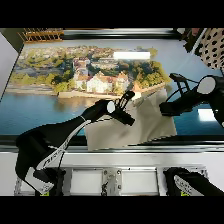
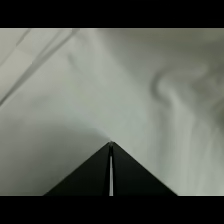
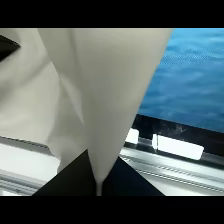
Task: Fold the clothes and pants, and hang the long-sleeved shirts on hangers.
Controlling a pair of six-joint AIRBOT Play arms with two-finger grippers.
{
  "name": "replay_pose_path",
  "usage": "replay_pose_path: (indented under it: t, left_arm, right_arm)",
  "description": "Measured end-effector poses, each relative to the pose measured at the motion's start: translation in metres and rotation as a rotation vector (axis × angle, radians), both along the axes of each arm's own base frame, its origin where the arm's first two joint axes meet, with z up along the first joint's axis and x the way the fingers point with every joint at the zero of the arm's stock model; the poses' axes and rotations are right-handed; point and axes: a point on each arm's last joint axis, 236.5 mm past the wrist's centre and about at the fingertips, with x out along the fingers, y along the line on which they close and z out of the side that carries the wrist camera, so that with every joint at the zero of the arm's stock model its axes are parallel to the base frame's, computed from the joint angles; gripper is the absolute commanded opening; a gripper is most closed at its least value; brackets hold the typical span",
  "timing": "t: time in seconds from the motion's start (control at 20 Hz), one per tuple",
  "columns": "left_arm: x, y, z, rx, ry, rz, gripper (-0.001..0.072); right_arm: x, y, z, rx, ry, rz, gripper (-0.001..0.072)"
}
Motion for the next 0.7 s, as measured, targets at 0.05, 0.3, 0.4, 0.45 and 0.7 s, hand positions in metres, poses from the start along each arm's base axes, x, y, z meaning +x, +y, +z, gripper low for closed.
replay_pose_path:
  t: [0.05,0.3,0.4,0.45,0.7]
  left_arm:
    - [-0.002,-0.006,-0.004,0.002,0.004,-0.010,0.0007]
    - [-0.010,-0.026,-0.012,-0.020,0.043,-0.001,0.0006]
    - [-0.010,-0.032,-0.011,-0.042,0.050,0.015,0.0007]
    - [-0.009,-0.033,-0.009,-0.049,0.053,0.023,0.0007]
    - [0.021,-0.024,0.021,-0.109,0.020,0.094,0.0006]
  right_arm:
    - [0.001,0.000,0.007,0.000,-0.008,-0.002,0.0006]
    - [0.005,0.007,0.034,0.004,-0.049,0.014,0.0006]
    - [0.004,0.014,0.038,0.006,-0.058,0.037,0.0006]
    - [0.003,0.018,0.040,0.006,-0.060,0.049,0.0006]
    - [-0.001,0.036,0.043,0.014,-0.065,0.100,0.0006]
